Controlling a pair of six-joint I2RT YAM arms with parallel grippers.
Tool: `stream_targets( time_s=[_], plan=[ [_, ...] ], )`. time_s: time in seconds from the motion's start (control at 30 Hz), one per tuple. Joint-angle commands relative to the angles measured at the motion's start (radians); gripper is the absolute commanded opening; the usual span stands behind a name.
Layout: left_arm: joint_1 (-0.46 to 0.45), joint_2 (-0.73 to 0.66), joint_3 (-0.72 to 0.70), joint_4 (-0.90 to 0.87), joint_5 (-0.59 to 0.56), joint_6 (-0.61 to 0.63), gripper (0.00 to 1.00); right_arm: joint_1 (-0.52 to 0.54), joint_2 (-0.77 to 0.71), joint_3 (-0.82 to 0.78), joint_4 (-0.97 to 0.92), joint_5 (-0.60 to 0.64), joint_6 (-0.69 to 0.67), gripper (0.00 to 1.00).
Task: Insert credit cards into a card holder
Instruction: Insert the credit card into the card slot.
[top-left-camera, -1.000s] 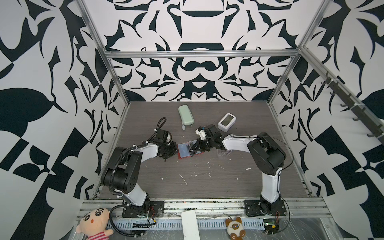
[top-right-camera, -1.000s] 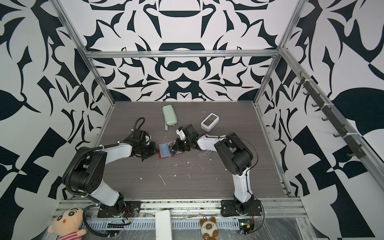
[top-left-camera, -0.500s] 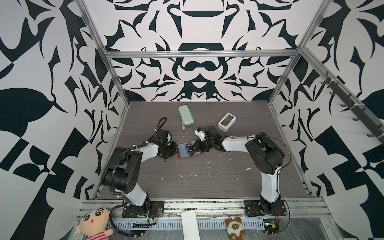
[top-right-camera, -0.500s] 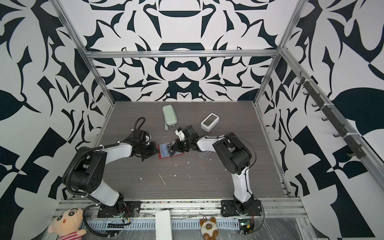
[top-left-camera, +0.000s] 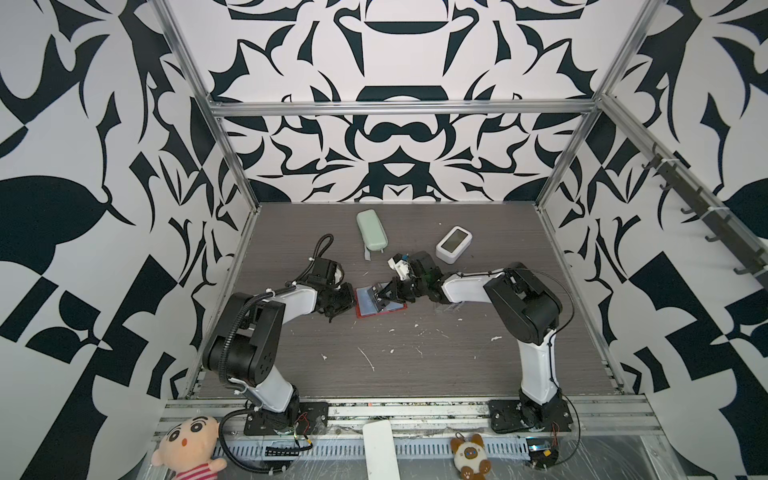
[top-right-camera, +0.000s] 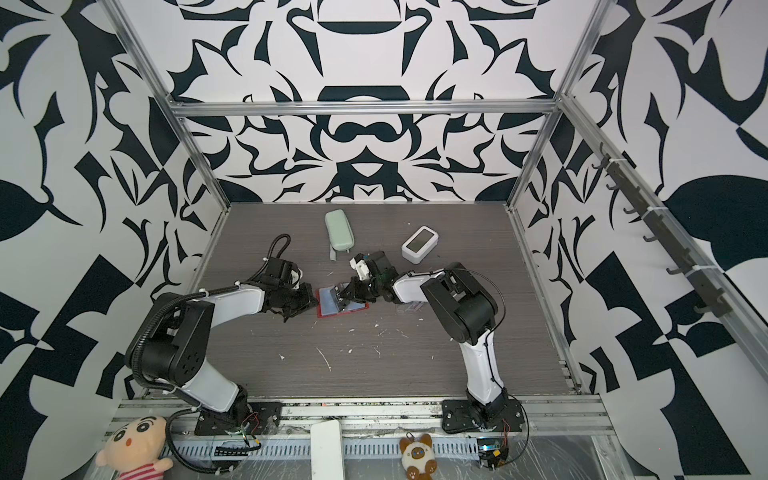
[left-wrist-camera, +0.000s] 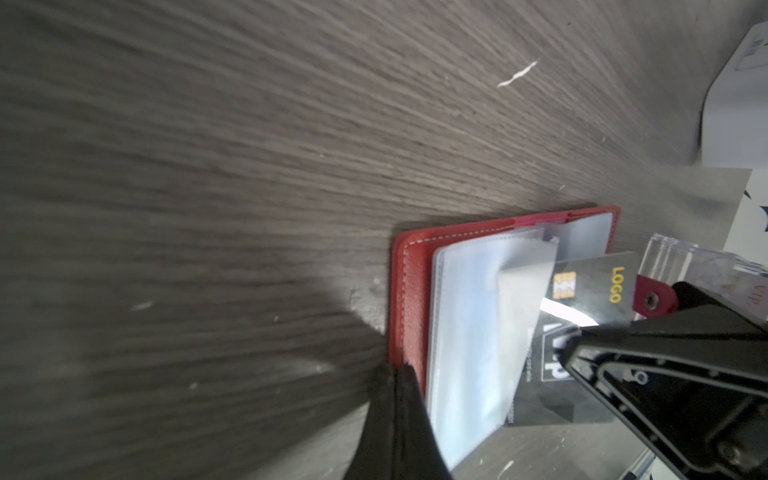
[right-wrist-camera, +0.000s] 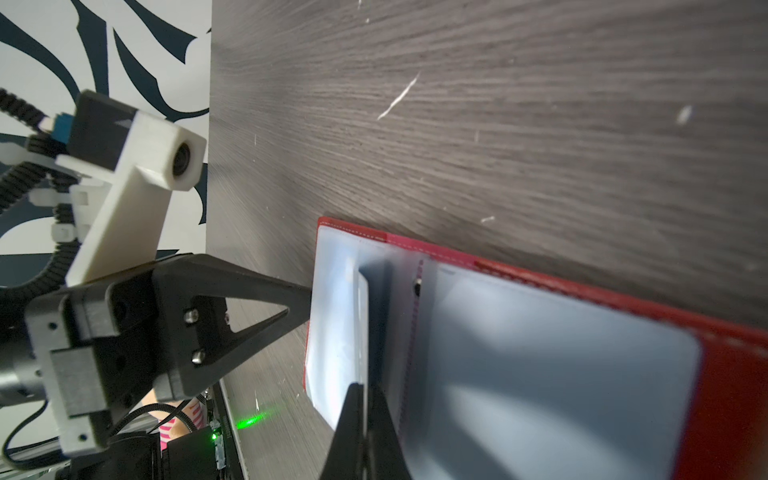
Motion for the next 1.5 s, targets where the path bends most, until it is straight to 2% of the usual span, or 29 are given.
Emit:
stream_targets(
  time_s=[0.0, 0.73, 1.0, 1.27, 1.47],
  plan=[
    [0.0, 0.036, -0.006, -0.071, -0.014, 0.01, 0.0, -0.004, 0.002, 0.004, 0.02, 0.012, 0.008, 0.0],
    [0.001, 0.034, -0.018, -0.055, -0.017, -0.011, 0.0, 0.001, 0.02, -0.041, 0.089, 0.039, 0.056, 0.0],
    [0.001, 0.034, -0.019, -0.051, -0.017, -0.013, 0.0, 0.016, -0.005, -0.028, -0.009, 0.067, 0.009, 0.18],
    [0.001, 0.034, -0.02, -0.049, -0.014, -0.014, 0.0, 0.038, -0.021, 0.012, -0.129, 0.11, -0.045, 0.3],
    [0.002, 0.032, -0.022, -0.047, -0.014, -0.014, 0.0, 0.07, -0.05, 0.081, -0.316, 0.229, -0.125, 0.41]
  ],
)
